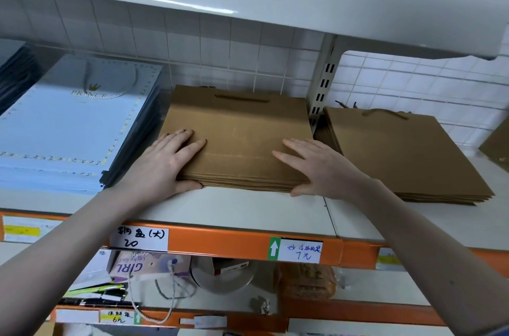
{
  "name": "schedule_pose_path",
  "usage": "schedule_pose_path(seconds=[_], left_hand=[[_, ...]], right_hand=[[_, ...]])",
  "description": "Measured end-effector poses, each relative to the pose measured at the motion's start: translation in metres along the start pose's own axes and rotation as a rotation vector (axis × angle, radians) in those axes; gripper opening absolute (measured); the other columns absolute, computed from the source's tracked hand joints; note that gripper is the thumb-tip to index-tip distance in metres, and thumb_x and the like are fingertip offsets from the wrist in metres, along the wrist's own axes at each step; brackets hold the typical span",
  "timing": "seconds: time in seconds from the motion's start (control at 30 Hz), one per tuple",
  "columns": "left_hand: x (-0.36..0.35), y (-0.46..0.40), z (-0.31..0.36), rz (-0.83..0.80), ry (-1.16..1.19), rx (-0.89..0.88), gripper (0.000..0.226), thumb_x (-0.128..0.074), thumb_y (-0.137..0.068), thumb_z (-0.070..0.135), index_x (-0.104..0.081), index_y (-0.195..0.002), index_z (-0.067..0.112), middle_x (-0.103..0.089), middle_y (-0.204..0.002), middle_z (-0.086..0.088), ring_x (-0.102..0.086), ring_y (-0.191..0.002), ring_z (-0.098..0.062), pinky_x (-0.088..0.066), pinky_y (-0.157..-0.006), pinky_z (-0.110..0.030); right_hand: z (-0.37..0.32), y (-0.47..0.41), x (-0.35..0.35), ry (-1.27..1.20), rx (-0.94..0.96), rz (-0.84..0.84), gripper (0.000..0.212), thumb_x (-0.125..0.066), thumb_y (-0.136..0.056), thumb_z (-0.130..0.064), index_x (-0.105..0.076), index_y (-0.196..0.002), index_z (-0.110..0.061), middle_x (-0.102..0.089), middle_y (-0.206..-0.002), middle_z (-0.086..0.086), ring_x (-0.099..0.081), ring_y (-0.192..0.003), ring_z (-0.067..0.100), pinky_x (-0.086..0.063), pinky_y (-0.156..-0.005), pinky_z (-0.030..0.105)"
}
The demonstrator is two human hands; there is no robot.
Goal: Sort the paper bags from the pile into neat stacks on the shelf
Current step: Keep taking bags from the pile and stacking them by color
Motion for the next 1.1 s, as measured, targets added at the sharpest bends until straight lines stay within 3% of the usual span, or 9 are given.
schedule_pose_path(seconds=[0.2,0.43,0.77,0.93,1.1], left_hand=[[-0.006,-0.007,-0.004,-0.062,0.024,0.008,0.09,-0.063,-0.072,0.056,-0.027,-0.147,0.023,-0.025,-0.153,-0.013,-0.019,-0.143,-0.029,-0.011,-0.115,-0.04],[-0.003,-0.015,-0.007,-0.132,0.044,0.054,0.096,-0.075,-0.067,0.052,-0.028,-0.147,0.028,-0.025,-0.154,-0.007,-0.02,-0.141,-0.028,-0.019,-0.113,-0.04],[0.001,-0.011,0.003,-0.116,-0.104,-0.052,0.095,-0.076,-0.071,0.044,-0.024,-0.148,0.026,-0.018,-0.155,-0.009,-0.01,-0.145,-0.026,-0.001,-0.116,-0.039],[0.003,-0.01,0.017,-0.073,-0.219,-0.191,0.098,-0.092,-0.045,0.032,-0.053,-0.132,0.011,-0.049,-0.137,-0.019,-0.044,-0.129,-0.037,-0.025,-0.105,-0.052],[0.002,-0.008,0.019,-0.082,-0.169,-0.182,0.094,-0.089,-0.052,0.025,-0.05,-0.136,0.012,-0.049,-0.137,-0.017,-0.045,-0.129,-0.034,-0.023,-0.105,-0.048]], right_hand=[[-0.005,0.0,0.0,-0.003,0.01,0.035,0.082,-0.056,-0.089,-0.046,-0.009,-0.151,-0.02,-0.01,-0.158,0.009,-0.008,-0.145,0.02,0.004,-0.111,0.027],[-0.011,0.001,0.006,0.045,0.001,0.06,0.083,-0.059,-0.088,-0.043,-0.01,-0.151,-0.02,-0.012,-0.157,0.011,-0.012,-0.144,0.022,-0.003,-0.114,0.029],[-0.012,0.005,0.007,0.125,-0.022,0.079,0.082,-0.065,-0.084,-0.038,-0.021,-0.149,-0.017,-0.024,-0.153,0.015,-0.024,-0.141,0.026,-0.013,-0.115,0.036],[-0.008,0.005,0.009,0.124,-0.034,0.115,0.087,-0.085,-0.06,-0.038,-0.05,-0.134,-0.01,-0.052,-0.133,0.02,-0.052,-0.121,0.032,-0.037,-0.103,0.045],[-0.008,0.009,0.01,0.085,-0.052,0.19,0.085,-0.088,-0.055,-0.038,-0.056,-0.129,-0.011,-0.06,-0.124,0.016,-0.059,-0.113,0.029,-0.044,-0.097,0.042]])
Point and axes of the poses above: each hand's wrist, its own y-axis away from the middle knuckle, its own x-axis out of the back of the hand, z = x × y, the point moved 10 cm from there along -y, towards the middle knuckle
